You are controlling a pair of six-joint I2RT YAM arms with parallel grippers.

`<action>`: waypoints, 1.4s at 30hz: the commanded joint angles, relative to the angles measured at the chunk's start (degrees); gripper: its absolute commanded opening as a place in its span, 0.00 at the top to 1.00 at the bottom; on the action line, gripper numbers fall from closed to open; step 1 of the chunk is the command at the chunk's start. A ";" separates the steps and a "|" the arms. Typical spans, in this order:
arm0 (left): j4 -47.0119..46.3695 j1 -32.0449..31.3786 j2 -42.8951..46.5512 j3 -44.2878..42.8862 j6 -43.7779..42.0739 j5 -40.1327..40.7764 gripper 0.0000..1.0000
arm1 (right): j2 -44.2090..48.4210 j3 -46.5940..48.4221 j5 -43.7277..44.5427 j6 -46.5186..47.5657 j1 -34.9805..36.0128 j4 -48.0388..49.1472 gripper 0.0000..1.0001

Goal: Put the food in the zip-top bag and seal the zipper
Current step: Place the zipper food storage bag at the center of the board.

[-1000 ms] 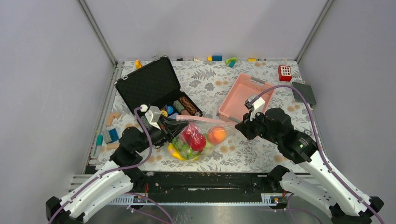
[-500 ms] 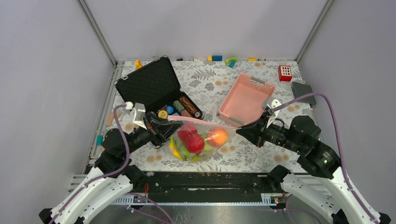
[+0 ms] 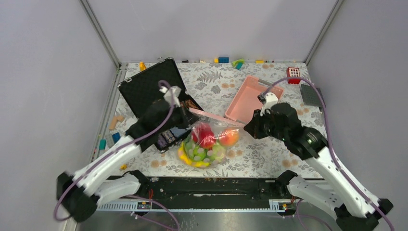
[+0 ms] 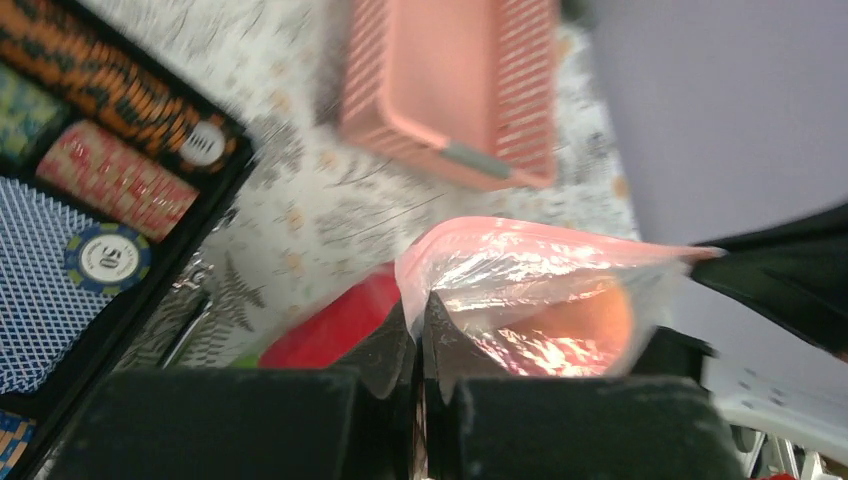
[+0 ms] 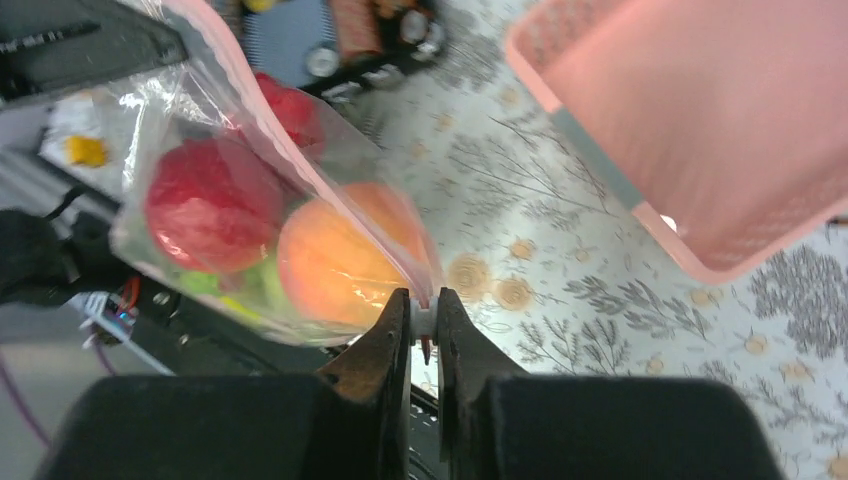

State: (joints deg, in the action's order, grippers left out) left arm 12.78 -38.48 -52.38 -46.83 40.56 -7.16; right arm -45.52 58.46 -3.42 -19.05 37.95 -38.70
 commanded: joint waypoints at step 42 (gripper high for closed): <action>-9.05 1.44 -64.59 -40.67 -6.43 -6.72 1.00 | -33.95 -4.25 17.05 -2.72 -33.71 23.48 1.00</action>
State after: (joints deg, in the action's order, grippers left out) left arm 5.76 -39.07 -116.22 -84.01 35.35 -18.04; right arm -77.91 49.71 9.28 -25.61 5.48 -22.94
